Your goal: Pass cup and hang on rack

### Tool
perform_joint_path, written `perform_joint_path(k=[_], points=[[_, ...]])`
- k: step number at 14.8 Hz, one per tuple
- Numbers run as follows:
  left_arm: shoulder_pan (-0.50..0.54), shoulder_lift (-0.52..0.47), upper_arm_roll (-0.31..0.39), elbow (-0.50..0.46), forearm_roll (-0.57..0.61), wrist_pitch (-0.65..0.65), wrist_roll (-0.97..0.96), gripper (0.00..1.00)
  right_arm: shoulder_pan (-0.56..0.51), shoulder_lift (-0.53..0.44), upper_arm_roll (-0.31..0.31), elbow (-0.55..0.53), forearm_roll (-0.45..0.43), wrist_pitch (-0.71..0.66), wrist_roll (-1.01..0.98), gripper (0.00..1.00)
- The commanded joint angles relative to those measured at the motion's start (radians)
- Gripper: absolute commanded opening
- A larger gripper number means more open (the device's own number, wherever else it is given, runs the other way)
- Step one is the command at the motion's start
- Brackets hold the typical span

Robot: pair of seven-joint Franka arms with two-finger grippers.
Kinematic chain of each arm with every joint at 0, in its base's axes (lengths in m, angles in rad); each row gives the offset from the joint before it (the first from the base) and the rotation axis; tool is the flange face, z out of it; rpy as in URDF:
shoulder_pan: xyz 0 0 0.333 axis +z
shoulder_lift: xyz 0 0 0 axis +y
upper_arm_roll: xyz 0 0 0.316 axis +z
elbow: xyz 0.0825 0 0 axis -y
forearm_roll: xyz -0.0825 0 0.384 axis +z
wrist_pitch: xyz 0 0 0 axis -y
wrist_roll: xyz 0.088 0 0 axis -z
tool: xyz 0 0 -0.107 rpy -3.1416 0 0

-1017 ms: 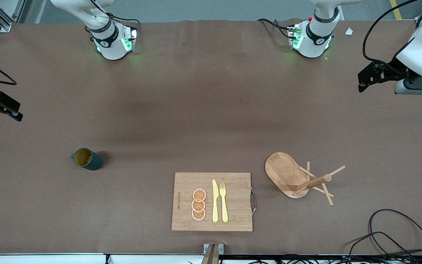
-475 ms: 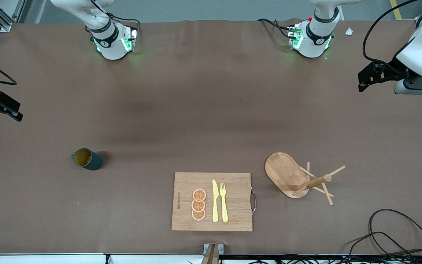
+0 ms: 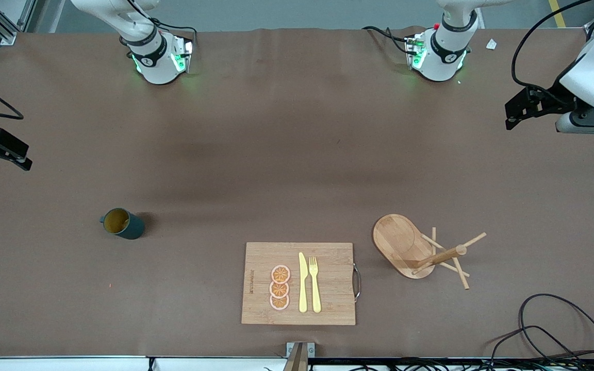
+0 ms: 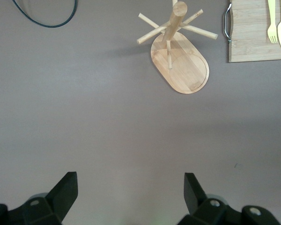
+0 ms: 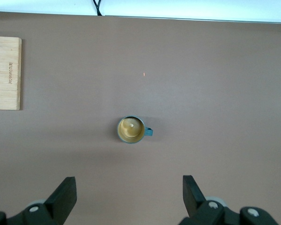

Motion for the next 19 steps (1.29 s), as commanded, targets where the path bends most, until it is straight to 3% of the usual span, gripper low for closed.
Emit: perform_joint_path(k=[1, 15, 19], points=[[0.003, -0.001, -0.006, 0.013, 0.005, -0.008, -0.006, 1.0, -0.011, -0.002, 0.011, 0.007, -0.015, -0.005, -0.009, 1.0], [0.0, -0.001, -0.009, 0.01, 0.005, -0.011, -0.004, 1.0, 0.002, -0.002, 0.014, 0.005, -0.004, -0.014, 0.004, 1.0], [0.0, -0.003, -0.009, 0.01, 0.005, -0.013, -0.003, 1.0, 0.021, 0.036, 0.015, -0.005, 0.0, -0.015, 0.004, 1.0]])
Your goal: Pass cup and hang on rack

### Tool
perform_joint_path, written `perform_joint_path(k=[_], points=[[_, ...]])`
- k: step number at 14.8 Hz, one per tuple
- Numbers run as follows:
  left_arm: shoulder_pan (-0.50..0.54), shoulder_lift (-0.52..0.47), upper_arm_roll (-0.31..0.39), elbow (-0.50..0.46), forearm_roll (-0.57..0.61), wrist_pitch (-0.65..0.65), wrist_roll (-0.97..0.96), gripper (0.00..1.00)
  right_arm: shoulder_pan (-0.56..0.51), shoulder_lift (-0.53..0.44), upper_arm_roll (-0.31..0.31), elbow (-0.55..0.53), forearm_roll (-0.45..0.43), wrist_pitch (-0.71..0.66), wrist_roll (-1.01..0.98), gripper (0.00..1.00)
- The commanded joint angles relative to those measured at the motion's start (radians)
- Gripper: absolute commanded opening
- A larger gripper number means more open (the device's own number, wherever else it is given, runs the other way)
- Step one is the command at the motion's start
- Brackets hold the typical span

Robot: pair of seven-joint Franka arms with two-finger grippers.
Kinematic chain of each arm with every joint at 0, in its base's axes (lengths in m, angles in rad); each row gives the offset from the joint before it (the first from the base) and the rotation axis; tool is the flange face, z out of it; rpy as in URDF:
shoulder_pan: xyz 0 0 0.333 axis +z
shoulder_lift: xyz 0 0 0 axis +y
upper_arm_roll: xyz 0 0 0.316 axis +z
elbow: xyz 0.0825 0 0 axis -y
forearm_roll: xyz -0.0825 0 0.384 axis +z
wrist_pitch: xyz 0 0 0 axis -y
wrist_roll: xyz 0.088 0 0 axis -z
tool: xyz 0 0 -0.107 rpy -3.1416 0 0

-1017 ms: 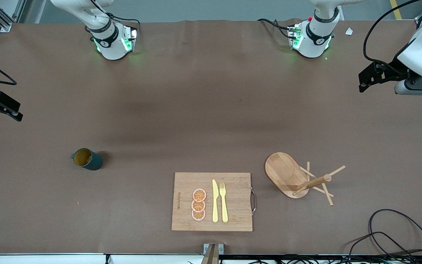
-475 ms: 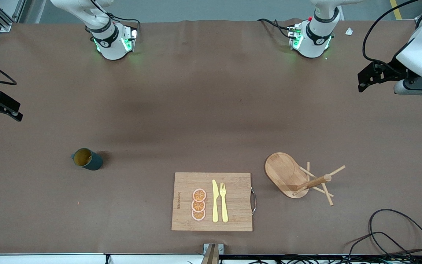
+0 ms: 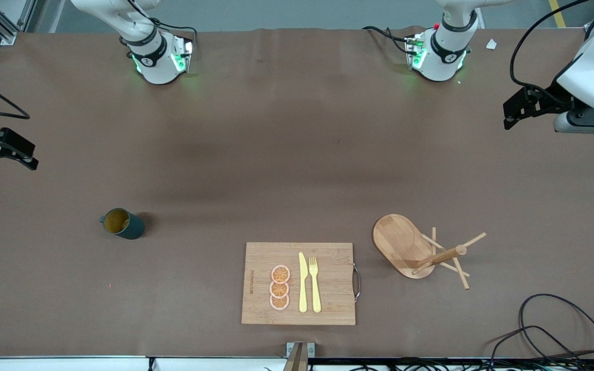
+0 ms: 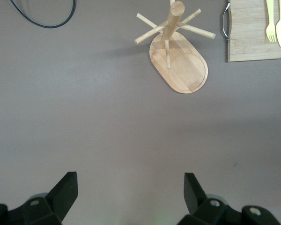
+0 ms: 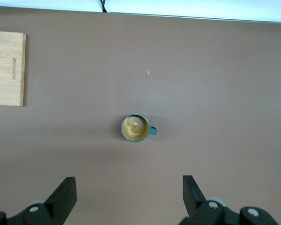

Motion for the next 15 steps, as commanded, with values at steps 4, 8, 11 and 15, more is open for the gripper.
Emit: perform_joint_path(k=[4, 8, 11, 15], points=[[0.007, -0.003, -0.006, 0.013, 0.005, -0.011, -0.003, 1.0, 0.031, 0.125, 0.003, -0.001, 0.009, 0.008, 0.007, 1.0], [0.012, -0.006, -0.006, 0.01, 0.005, -0.013, -0.003, 1.0, -0.001, 0.178, 0.001, -0.017, 0.142, -0.009, -0.01, 1.0], [0.004, -0.006, -0.007, 0.008, 0.005, -0.013, -0.006, 1.0, -0.015, 0.2, -0.003, -0.034, 0.142, -0.013, -0.014, 1.0], [-0.001, 0.005, -0.009, 0.007, 0.005, -0.011, -0.003, 1.0, -0.035, 0.314, -0.003, -0.053, 0.151, 0.092, 0.013, 1.0]])
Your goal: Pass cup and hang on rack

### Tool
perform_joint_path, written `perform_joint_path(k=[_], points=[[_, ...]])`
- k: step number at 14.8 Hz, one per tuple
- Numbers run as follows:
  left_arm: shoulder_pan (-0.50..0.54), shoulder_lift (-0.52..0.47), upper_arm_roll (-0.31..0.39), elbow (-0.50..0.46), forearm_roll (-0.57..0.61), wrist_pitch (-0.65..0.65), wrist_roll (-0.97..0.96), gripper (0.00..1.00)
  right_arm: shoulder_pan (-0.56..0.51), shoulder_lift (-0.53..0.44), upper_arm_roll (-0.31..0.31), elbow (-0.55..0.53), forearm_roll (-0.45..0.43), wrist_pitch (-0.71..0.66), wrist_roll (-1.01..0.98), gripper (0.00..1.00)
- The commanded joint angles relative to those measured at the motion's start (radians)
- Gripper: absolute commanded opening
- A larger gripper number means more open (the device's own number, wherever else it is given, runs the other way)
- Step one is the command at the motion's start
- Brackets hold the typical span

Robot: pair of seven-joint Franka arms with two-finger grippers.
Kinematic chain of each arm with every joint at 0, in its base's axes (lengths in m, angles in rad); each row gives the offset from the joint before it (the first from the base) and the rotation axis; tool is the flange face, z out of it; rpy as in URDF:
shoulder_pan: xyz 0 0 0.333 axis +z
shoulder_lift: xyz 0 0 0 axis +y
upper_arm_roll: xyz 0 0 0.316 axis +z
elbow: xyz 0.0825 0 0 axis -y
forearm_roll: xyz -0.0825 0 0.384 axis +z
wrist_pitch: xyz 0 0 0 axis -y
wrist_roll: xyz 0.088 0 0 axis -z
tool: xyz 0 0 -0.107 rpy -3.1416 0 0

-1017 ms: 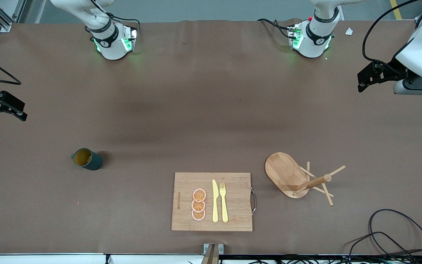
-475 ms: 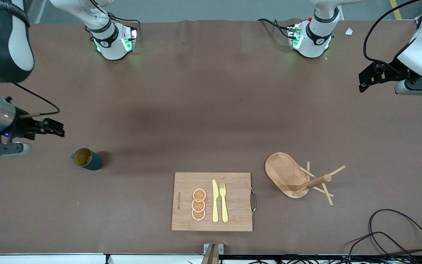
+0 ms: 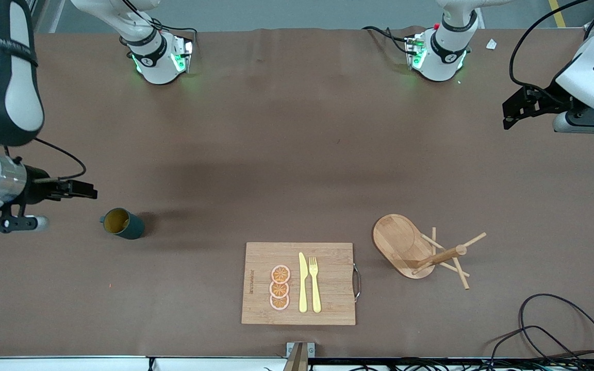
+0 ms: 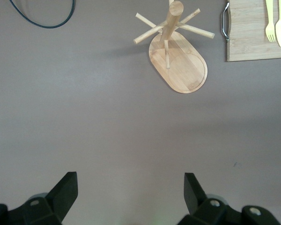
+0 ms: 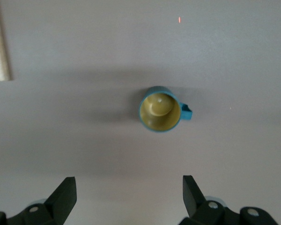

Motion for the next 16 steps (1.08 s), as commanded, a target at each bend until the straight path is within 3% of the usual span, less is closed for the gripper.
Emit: perform_joint_path(k=[1, 5, 9, 13, 14, 16], points=[[-0.001, 0.009, -0.006, 0.009, 0.005, -0.011, -0.004, 1.0, -0.005, 0.056, 0.008, -0.032, 0.02, 0.08, 0.058, 1.0], [0.002, 0.015, -0.006, 0.009, 0.003, -0.008, -0.003, 1.0, -0.003, 0.105, 0.008, -0.125, 0.018, 0.265, 0.139, 1.0], [0.005, 0.019, -0.006, 0.011, 0.003, -0.002, -0.004, 1.0, 0.002, 0.183, 0.01, -0.147, 0.023, 0.357, 0.179, 1.0], [0.006, 0.019, -0.006, 0.006, 0.005, 0.001, -0.006, 1.0, 0.019, 0.191, 0.01, -0.191, 0.026, 0.396, 0.234, 0.99], [0.009, 0.019, -0.004, 0.006, 0.003, 0.003, -0.006, 1.0, 0.022, 0.205, 0.011, -0.193, 0.028, 0.416, 0.234, 0.93], [0.008, 0.02, -0.004, 0.006, 0.005, 0.006, -0.006, 1.0, 0.022, 0.22, 0.013, -0.193, 0.028, 0.412, 0.234, 0.56]])
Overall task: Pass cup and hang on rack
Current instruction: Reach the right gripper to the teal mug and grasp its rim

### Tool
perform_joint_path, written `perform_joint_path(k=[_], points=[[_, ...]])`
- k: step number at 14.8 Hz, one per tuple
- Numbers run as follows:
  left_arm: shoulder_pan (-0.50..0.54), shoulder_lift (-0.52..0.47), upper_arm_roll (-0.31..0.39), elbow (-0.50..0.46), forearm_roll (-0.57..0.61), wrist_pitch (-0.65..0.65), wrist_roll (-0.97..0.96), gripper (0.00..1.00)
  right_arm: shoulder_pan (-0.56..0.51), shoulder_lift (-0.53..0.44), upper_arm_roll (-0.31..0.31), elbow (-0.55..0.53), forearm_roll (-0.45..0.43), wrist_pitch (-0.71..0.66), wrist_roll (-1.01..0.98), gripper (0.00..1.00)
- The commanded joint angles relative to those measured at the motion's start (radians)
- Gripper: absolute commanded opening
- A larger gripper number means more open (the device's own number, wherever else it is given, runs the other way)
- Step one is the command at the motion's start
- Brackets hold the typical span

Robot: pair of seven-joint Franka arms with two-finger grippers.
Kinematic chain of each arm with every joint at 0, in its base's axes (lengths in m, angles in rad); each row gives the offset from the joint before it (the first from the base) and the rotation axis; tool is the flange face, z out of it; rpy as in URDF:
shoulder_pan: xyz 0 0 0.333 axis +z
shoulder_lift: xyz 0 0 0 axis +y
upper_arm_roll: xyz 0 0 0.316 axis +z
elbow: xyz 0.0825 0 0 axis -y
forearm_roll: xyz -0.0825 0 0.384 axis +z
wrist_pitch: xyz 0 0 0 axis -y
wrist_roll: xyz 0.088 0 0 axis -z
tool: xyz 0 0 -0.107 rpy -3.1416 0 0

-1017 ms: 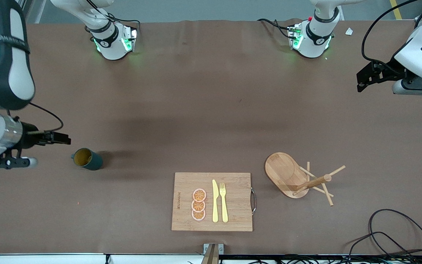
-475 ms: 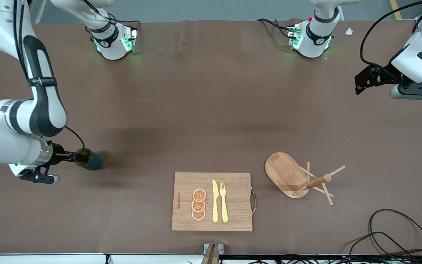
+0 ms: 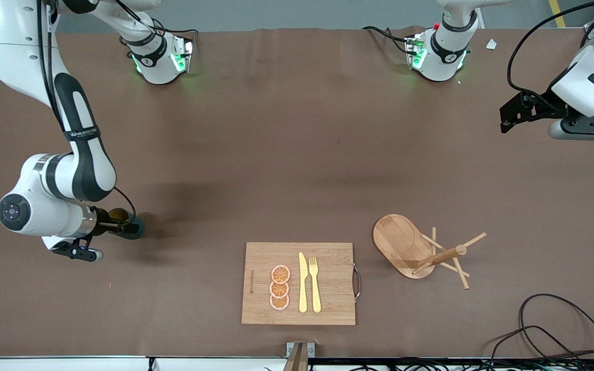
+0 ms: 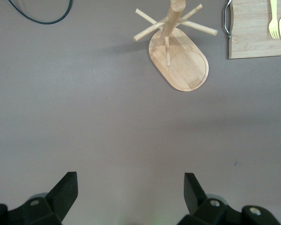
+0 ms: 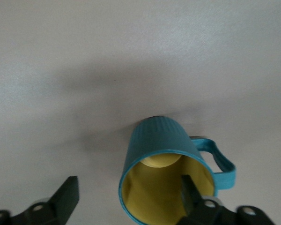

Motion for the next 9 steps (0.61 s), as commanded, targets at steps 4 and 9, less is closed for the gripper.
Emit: perform_joint_path(k=[4, 9], points=[[0.006, 0.002, -0.006, 0.008, 0.005, 0.008, -0.003, 1.0, 0.006, 0.002, 0.001, -0.019, 0.013, 0.008, 0.001, 0.22], [0.0, 0.003, -0.006, 0.008, 0.005, 0.009, -0.004, 1.0, 0.019, 0.002, 0.001, -0.008, 0.009, 0.002, 0.001, 0.01]])
